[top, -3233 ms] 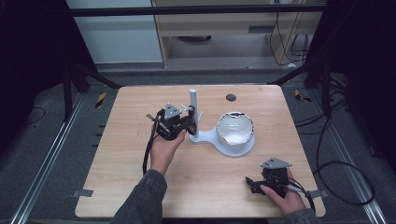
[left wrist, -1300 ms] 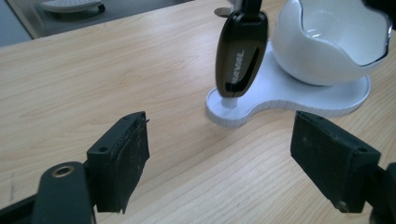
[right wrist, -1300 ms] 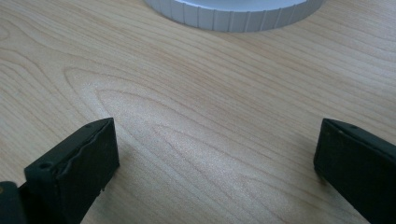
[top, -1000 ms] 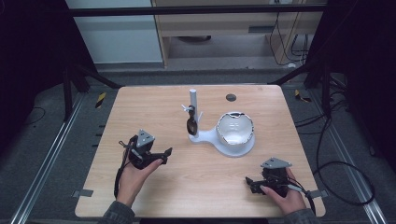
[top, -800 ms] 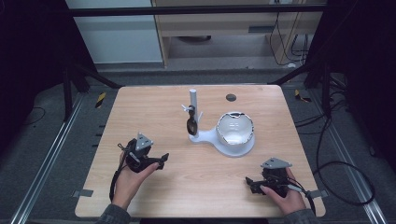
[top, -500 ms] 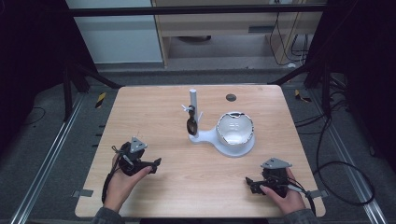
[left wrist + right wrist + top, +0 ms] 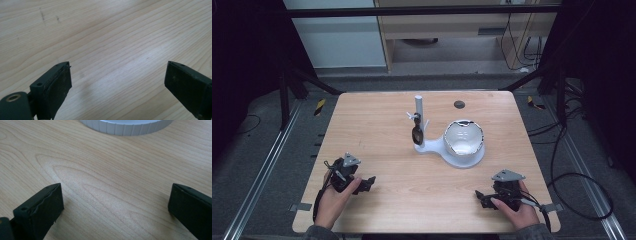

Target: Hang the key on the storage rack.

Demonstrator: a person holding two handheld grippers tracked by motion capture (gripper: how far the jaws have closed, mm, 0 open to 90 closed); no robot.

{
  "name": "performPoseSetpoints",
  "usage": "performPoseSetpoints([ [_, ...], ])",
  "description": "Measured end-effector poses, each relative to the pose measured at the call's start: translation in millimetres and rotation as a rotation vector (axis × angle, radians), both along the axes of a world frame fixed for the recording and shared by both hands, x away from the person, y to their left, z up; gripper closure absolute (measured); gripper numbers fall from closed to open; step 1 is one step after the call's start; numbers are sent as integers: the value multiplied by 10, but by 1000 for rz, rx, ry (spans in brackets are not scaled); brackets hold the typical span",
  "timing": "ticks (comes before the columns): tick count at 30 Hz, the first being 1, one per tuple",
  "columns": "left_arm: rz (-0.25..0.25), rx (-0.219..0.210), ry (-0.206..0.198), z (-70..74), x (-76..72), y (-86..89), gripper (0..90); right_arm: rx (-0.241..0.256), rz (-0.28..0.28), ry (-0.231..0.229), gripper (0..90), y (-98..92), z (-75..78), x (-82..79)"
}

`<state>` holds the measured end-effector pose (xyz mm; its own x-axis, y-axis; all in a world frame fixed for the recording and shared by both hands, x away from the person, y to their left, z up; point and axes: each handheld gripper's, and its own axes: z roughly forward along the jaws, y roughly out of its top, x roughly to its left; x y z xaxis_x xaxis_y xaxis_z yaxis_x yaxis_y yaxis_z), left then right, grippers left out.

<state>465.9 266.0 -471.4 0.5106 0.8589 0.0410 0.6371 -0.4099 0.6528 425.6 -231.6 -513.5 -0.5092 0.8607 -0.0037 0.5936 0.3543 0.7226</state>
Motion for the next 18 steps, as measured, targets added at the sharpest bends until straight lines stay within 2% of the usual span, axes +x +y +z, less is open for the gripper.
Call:
performPoseSetpoints([
  [6,37,-10,2,-90,0,156,68,-2,0,-1,4,-3,1,0],
  [11,65,-29,-28,-173,9,262,69,-1,0,-1,4,-3,0,-1],
  [14,82,-54,-41,-219,18,303,68,-2,0,-1,4,-3,0,-1],
  [18,80,-58,-42,-273,27,304,68,-1,-1,-1,4,-2,0,-2],
])
